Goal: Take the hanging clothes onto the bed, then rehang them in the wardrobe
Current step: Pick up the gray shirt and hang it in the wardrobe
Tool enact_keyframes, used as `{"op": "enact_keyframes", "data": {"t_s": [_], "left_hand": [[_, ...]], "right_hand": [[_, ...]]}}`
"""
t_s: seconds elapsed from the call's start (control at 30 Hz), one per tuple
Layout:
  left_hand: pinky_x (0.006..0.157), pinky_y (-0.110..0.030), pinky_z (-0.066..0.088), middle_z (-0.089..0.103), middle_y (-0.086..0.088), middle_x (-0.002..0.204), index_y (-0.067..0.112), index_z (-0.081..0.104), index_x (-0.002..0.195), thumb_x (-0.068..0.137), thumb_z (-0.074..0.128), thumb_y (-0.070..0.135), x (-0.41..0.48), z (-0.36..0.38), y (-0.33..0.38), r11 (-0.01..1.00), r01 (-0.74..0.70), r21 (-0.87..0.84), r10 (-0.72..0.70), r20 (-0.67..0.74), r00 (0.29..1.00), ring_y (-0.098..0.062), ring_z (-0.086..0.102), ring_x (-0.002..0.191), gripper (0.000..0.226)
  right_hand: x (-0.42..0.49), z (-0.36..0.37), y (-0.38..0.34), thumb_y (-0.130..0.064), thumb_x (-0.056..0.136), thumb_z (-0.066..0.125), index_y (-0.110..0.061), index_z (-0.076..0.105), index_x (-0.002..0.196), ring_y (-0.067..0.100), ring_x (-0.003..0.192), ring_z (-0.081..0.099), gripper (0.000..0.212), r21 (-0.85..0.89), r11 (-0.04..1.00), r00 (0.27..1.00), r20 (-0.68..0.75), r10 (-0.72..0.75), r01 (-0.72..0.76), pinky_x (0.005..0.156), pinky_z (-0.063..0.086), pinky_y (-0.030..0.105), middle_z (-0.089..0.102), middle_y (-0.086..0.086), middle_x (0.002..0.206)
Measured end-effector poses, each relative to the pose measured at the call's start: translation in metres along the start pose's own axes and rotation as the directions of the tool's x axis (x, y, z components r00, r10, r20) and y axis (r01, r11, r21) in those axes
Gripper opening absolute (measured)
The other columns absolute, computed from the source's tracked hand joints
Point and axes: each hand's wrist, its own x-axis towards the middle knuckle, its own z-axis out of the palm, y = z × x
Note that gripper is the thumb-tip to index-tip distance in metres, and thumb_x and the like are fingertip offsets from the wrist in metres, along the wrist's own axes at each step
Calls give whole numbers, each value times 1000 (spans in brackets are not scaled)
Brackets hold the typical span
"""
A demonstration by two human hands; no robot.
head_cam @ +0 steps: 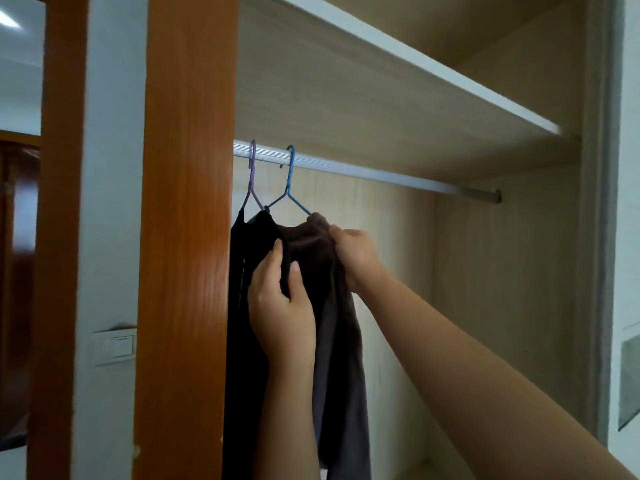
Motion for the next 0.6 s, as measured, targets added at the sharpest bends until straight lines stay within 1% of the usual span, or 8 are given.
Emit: {"op": "enact_keyframes", "data": {"t_s": [0.07,0.13,0.27,0.33,0.4,0.43,0.53,0.6], "left_hand": [[98,-21,31,53,-2,133,20,50,130,91,50,17,1,-1,0,1000,9,-18,-9,-7,1000,-16,47,124,39],[97,-21,31,52,0,134,21,49,130,92,49,18,1,-3,0,999,25,-31,-25,-17,1000,-15,46,125,39],[95,-20,30,52,-1,134,20,48,131,91,50,17,-1,-1,3,1000,8,-5,-8,-13,1000,-17,45,125,40],[97,-21,29,50,-3,136,18,44,134,91,51,16,-5,1,4,999,-16,52,15,14,1000,-19,42,128,44],[103,-27,29,46,-6,140,16,38,138,89,54,17,-8,4,7,993,-37,115,32,45,998,-22,38,132,51],[106,-31,29,44,-8,141,15,36,139,88,55,18,-10,5,8,988,-54,144,47,57,997,-24,37,133,55],[105,-40,32,46,-16,138,10,38,137,84,59,17,-23,9,10,969,-159,191,148,69,987,-32,40,130,58],[101,-41,37,52,-18,131,6,45,132,81,60,16,-40,12,8,963,-221,155,216,50,975,-34,47,122,54]], "right_hand": [[-3,-1,4,-26,90,48,-11,44,55,18,58,39,38,-65,998,999,50,-7,10,58,33,30,42,5,59],[-8,-4,7,-29,91,48,-9,49,64,20,62,41,33,-142,989,995,97,-26,40,57,34,29,44,7,64],[-23,-16,17,-25,92,48,-9,54,79,19,70,47,21,-243,963,991,93,-101,120,63,39,30,51,6,74],[-35,-25,26,-23,91,50,-9,57,85,21,76,55,17,-262,956,989,112,-102,128,70,47,33,59,8,81],[-49,-39,37,-23,90,53,-8,59,95,24,85,62,17,-319,939,988,121,-92,127,78,51,37,64,11,92],[-57,-48,44,-22,90,53,-7,59,97,23,84,61,18,-362,923,989,121,-90,128,76,51,36,64,11,92],[-83,-78,68,-21,89,55,-3,61,88,17,72,53,19,-462,882,992,114,-46,94,65,42,30,59,7,79],[-104,-98,85,-20,87,58,-14,58,73,14,68,50,15,-487,872,998,66,-9,40,64,39,30,55,1,71]]}}
